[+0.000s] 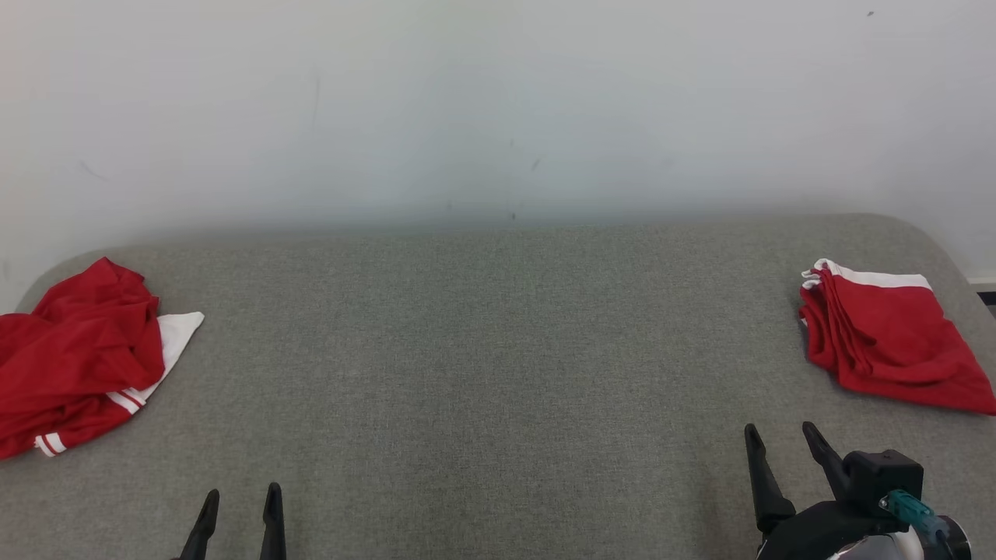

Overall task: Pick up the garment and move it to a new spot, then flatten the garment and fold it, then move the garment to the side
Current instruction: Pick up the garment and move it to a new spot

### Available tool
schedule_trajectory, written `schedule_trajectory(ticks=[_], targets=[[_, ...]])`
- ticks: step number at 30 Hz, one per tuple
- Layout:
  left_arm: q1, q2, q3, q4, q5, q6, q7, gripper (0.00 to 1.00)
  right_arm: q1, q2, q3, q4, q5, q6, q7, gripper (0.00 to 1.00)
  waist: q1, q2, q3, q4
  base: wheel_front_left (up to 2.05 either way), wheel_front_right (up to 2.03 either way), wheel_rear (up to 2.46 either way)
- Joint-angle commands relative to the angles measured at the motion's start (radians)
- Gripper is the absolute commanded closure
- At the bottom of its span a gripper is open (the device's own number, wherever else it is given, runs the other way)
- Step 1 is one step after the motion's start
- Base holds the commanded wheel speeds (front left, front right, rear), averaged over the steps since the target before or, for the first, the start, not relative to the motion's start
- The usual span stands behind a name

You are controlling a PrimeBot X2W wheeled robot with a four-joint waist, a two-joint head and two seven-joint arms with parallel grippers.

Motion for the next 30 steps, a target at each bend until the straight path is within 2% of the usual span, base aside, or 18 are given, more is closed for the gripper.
schedule_trajectory(ticks=[1,11,17,22,30], targets=[[-0.009,-0.001,0.003,-0.001,0.005,-0.006,-0.003,0.0,0.011,0.003,0.003,-0.003,0.008,-0.003,-0.001,0.0,0.0,0.0,0.001,0.0,0.0,0.0,0.0],[-0.012,-0.016,0.02,-0.012,0.021,-0.016,-0.004,0.0,0.016,0.003,0.003,0.001,0.024,-0.003,0.004,0.0,0.0,0.0,0.006,0.014,0.0,0.0,0.0],[-0.007,-0.018,0.025,-0.009,0.031,-0.02,-0.003,0.0,0.022,0.003,0.015,0.002,0.037,-0.003,0.007,0.0,0.0,0.0,0.003,0.051,0.0,0.0,0.0],[0.0,-0.021,0.022,-0.002,0.037,-0.018,-0.003,0.0,0.026,0.003,0.027,0.003,0.049,-0.003,0.006,0.0,0.0,0.0,0.0,0.127,0.0,0.0,0.0],[0.027,-0.008,0.027,-0.001,0.031,-0.013,-0.003,0.0,0.027,0.003,0.071,0.024,0.082,-0.003,-0.007,0.0,0.0,0.0,-0.008,0.291,0.0,0.0,0.0]])
